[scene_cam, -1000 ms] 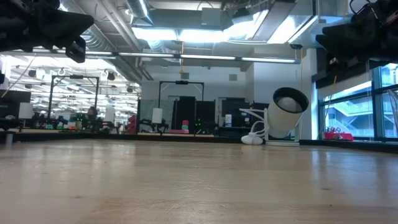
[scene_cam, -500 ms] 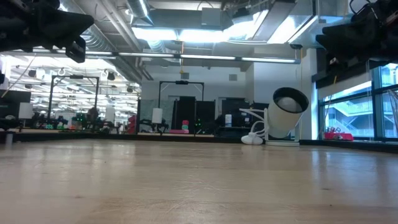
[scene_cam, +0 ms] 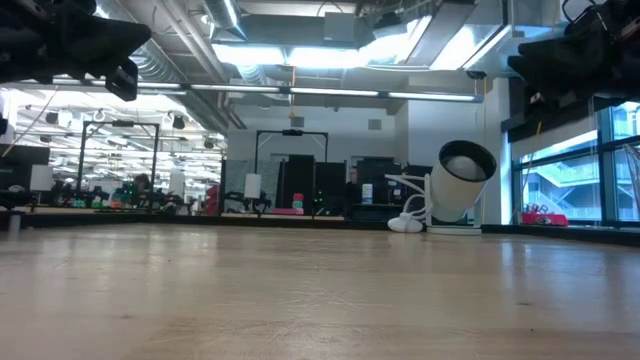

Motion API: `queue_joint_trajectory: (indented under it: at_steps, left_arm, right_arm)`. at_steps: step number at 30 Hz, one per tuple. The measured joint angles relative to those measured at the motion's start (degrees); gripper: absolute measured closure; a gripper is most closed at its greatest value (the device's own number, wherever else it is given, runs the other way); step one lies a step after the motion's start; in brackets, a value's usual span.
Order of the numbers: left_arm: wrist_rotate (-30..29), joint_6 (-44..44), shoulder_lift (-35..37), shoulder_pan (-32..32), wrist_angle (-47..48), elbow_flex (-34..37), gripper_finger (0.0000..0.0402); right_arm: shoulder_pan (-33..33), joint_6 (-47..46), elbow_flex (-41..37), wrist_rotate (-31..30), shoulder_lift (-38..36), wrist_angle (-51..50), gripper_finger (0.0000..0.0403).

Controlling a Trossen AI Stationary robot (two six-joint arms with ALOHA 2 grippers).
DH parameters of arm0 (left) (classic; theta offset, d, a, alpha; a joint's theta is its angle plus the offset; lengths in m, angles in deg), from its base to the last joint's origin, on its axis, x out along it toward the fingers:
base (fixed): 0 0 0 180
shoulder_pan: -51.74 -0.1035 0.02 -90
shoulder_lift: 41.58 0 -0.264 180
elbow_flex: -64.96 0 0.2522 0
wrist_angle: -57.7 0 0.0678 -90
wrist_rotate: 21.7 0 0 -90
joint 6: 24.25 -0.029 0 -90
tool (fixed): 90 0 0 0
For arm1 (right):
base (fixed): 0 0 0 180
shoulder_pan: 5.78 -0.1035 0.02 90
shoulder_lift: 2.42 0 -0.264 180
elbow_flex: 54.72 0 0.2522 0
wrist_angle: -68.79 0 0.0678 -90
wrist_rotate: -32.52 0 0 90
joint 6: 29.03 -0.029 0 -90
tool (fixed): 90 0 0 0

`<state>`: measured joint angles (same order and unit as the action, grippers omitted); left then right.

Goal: Pick & Place Dice
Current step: Return to Home Position

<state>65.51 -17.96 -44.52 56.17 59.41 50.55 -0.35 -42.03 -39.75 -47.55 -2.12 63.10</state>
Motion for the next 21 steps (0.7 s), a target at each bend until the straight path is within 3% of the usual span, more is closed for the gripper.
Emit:
queue_joint_trajectory:
  at_steps: [21]
  left_arm:
    - [0.0, 0.0, 0.0, -0.02, 0.01, 0.0, 0.0392]
  right_arm:
    - [0.01, 0.0, 0.0, 0.01, 0.0, 0.0, 0.0309]
